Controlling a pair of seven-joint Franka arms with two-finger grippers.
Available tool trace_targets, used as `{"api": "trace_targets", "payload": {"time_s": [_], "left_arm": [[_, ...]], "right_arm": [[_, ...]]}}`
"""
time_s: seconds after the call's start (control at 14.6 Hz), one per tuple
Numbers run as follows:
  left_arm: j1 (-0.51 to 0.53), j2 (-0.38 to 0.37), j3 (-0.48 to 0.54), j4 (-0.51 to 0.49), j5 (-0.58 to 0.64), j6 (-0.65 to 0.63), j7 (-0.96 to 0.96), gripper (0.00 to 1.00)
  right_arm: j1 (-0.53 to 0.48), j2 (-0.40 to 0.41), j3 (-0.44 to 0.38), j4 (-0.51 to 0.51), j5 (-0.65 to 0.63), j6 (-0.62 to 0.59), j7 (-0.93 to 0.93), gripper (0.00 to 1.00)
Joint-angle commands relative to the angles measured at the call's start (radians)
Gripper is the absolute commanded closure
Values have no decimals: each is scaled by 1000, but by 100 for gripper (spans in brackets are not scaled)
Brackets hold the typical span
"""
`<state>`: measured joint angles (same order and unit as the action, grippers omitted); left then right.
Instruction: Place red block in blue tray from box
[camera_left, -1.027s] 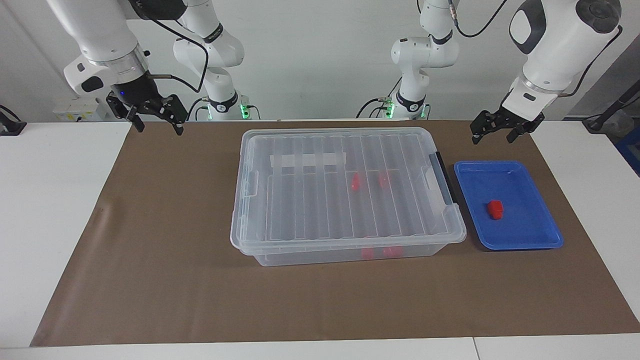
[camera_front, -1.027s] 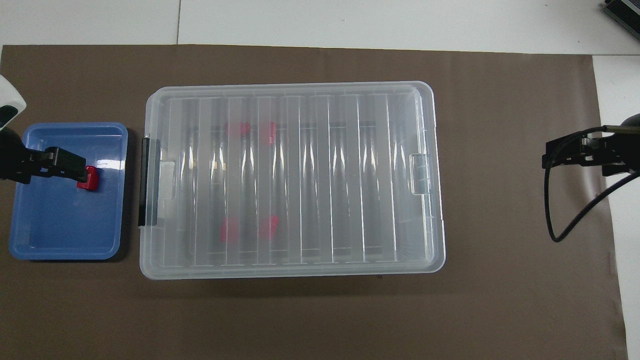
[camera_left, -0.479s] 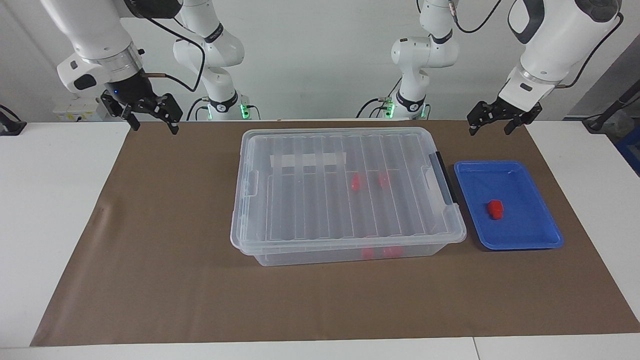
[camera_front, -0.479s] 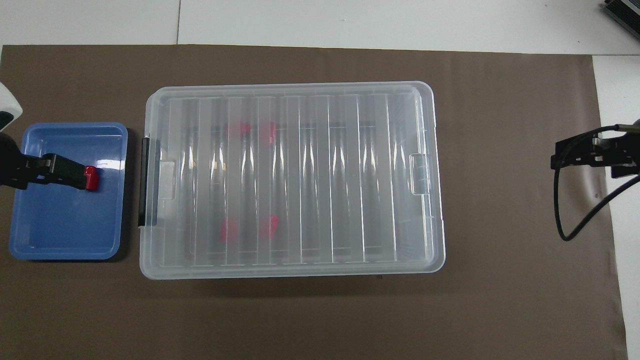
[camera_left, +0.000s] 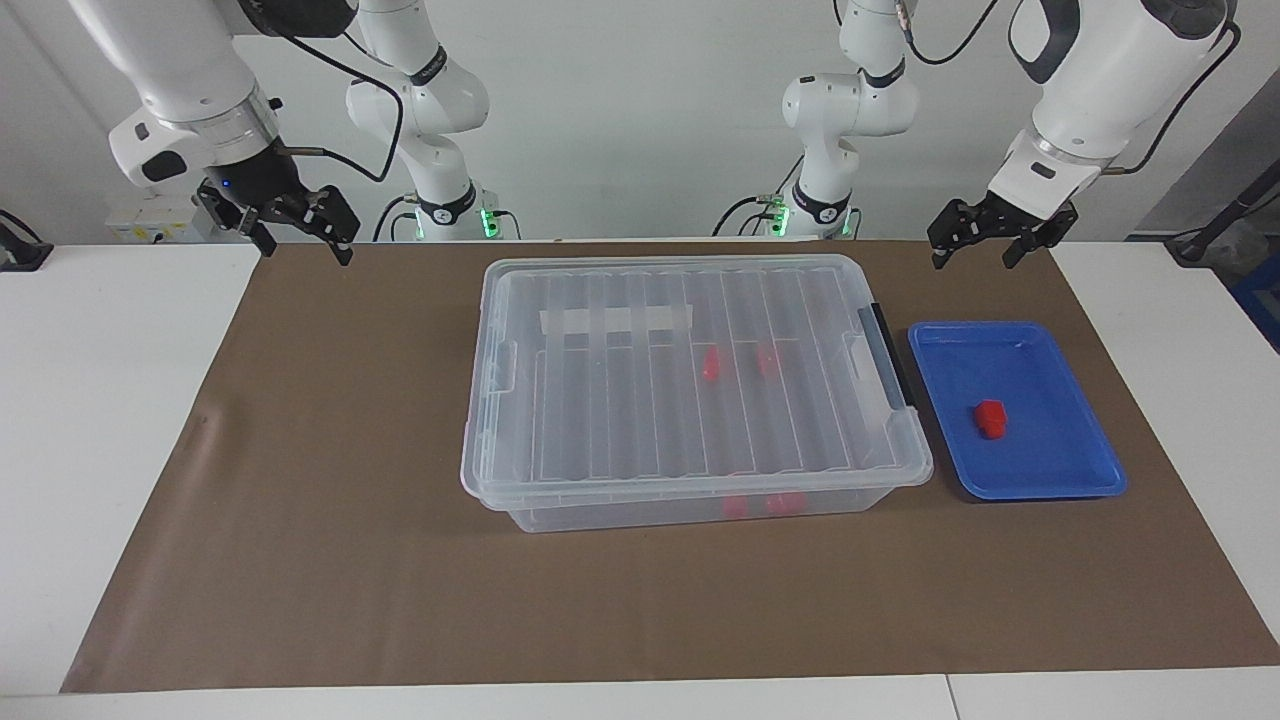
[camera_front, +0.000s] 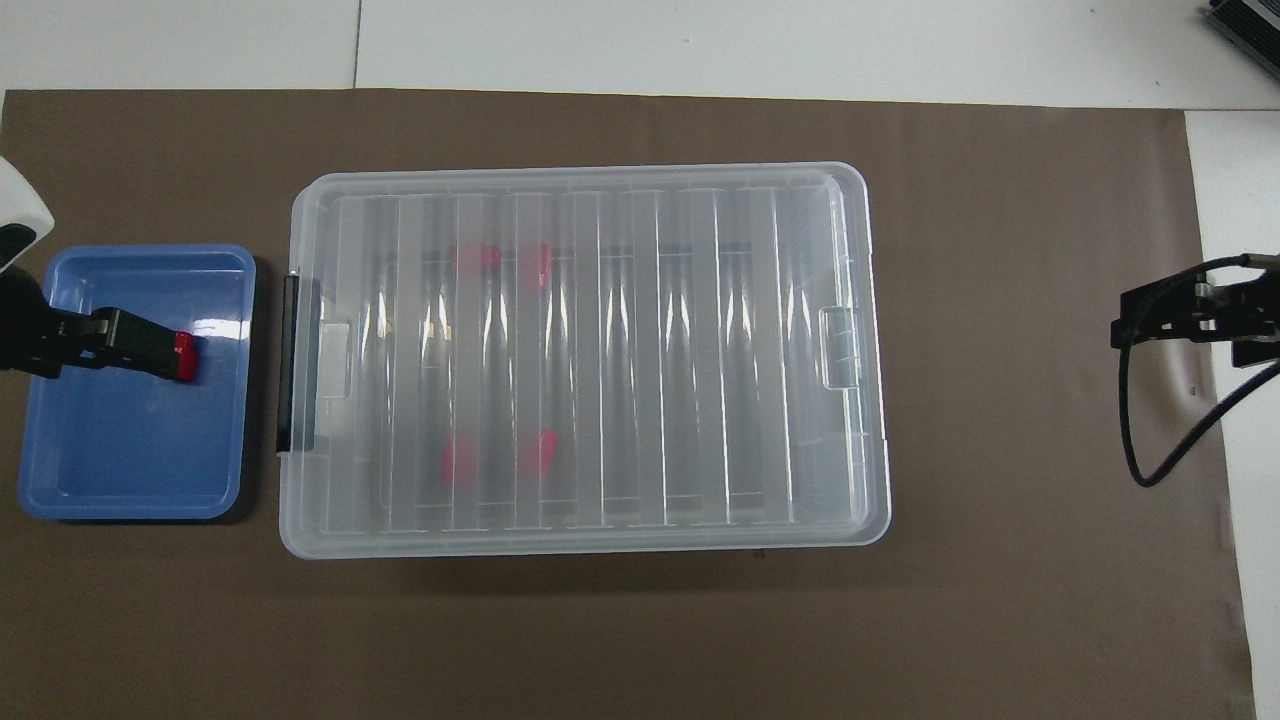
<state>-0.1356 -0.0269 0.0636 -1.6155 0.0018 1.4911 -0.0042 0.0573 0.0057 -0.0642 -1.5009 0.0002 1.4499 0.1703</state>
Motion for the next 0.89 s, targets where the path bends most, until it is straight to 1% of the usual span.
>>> {"api": "trace_targets", "payload": {"time_s": [0.0, 0.41, 0.82], "left_arm": [[4, -8, 7, 0, -3, -15, -8, 0], [2, -8, 5, 0, -3, -17, -8, 0], [2, -10, 5, 0, -3, -15, -8, 0]], "right_arm": [[4, -19, 4, -16, -19, -11, 28, 0], [24, -35, 7, -42, -55, -2, 29, 0], [24, -39, 7, -48, -52, 15, 28, 0]]}}
